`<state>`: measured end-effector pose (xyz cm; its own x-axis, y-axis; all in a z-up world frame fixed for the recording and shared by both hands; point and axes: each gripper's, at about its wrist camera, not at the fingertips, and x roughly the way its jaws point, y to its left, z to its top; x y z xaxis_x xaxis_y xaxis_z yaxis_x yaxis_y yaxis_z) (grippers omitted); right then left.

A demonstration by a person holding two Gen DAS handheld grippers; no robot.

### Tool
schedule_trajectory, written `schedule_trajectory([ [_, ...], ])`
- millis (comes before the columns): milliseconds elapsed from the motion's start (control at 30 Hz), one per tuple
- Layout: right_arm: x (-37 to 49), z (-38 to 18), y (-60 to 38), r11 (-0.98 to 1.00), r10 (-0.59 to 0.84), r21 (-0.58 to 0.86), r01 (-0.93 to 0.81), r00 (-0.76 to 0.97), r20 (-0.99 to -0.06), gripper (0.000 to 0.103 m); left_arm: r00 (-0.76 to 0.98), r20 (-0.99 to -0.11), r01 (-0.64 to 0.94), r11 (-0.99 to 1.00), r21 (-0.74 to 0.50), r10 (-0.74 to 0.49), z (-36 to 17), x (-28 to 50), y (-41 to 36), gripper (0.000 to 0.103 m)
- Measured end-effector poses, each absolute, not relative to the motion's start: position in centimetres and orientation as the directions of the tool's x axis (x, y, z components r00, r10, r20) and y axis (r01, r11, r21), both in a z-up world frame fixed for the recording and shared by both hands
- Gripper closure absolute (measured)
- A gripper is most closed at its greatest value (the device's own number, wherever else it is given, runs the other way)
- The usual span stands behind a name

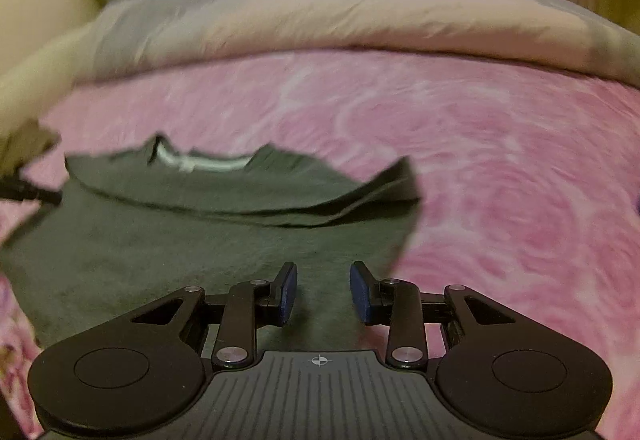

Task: Fold clothes
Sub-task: 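Lift the hem with both grippers and fold it over toward the collar, then lower the folded hem onto the t-shirt and open both grippers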

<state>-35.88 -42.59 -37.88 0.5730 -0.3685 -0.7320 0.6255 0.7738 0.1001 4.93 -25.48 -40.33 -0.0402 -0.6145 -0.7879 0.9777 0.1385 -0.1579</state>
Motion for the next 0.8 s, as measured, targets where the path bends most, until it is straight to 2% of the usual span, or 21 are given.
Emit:
schedule_trajectory([
  [67, -33.8, -39.1, -43.1, 0.795, -0.373, 0.03, 0.606, 0.527, -0.764, 0.069, -0.017, -0.784, 0.986, 0.119, -0.116, -0.62, -40.3, 4.8, -27.2, 0.093],
  [167, -31.8, -39.6, -45.0, 0.816, -0.418, -0.068, 0.574, 0.505, -0.756, 0.069, 0.041, -0.766, 0.993, 0.114, -0.042, -0.641, -40.2, 5.1, -30.2, 0.089],
  [300, -30.9, -39.7, -50.4, 0.724, -0.527, -0.088, 0.684, 0.466, -0.711, 0.068, 0.145, -0.719, 0.965, 0.258, -0.049, -0.68, -39.8, 8.1, -33.4, 0.089],
  [433, -34.5, -39.1, -54.7, 0.595, -0.515, 0.135, 0.792, 0.505, -0.692, 0.068, 0.155, -0.681, 0.906, 0.378, -0.191, -0.716, -39.3, 12.3, -32.1, 0.089],
  [533, -38.1, -39.9, -55.8, 0.544, -0.432, 0.339, 0.768, 0.602, -0.672, 0.068, 0.092, -0.685, 0.869, 0.394, -0.299, -0.722, -39.7, 14.8, -29.9, 0.087],
  [633, -40.8, -41.0, -56.4, 0.484, -0.364, 0.509, 0.712, 0.693, -0.623, 0.068, -0.009, -0.656, 0.813, 0.376, -0.444, -0.754, -40.8, 16.5, -28.2, 0.08],
  [667, -41.2, -41.2, -56.6, 0.47, -0.357, 0.55, 0.69, 0.719, -0.597, 0.064, -0.044, -0.641, 0.795, 0.361, -0.487, -0.766, -41.1, 16.9, -27.9, 0.076],
  [700, -41.6, -41.3, -56.7, 0.456, -0.35, 0.59, 0.666, 0.744, -0.57, 0.045, -0.069, -0.631, 0.79, 0.344, -0.508, -0.773, -41.3, 17.0, -27.8, 0.076],
  [733, -42.0, -41.4, -56.9, 0.441, -0.344, 0.629, 0.641, 0.768, -0.541, 0.035, -0.092, -0.622, 0.787, 0.326, -0.524, -0.777, -41.5, 17.1, -27.9, 0.074],
  [767, -42.1, -41.2, -57.0, 0.433, -0.339, 0.657, 0.617, 0.787, -0.515, 0.031, -0.109, -0.62, 0.795, 0.306, -0.524, -0.777, -41.6, 16.9, -28.2, 0.072],
  [800, -41.9, -40.8, -57.2, 0.43, -0.339, 0.666, 0.61, 0.793, -0.507, 0.031, -0.118, -0.622, 0.803, 0.294, -0.518, -0.774, -41.6, 16.6, -28.7, 0.072],
])
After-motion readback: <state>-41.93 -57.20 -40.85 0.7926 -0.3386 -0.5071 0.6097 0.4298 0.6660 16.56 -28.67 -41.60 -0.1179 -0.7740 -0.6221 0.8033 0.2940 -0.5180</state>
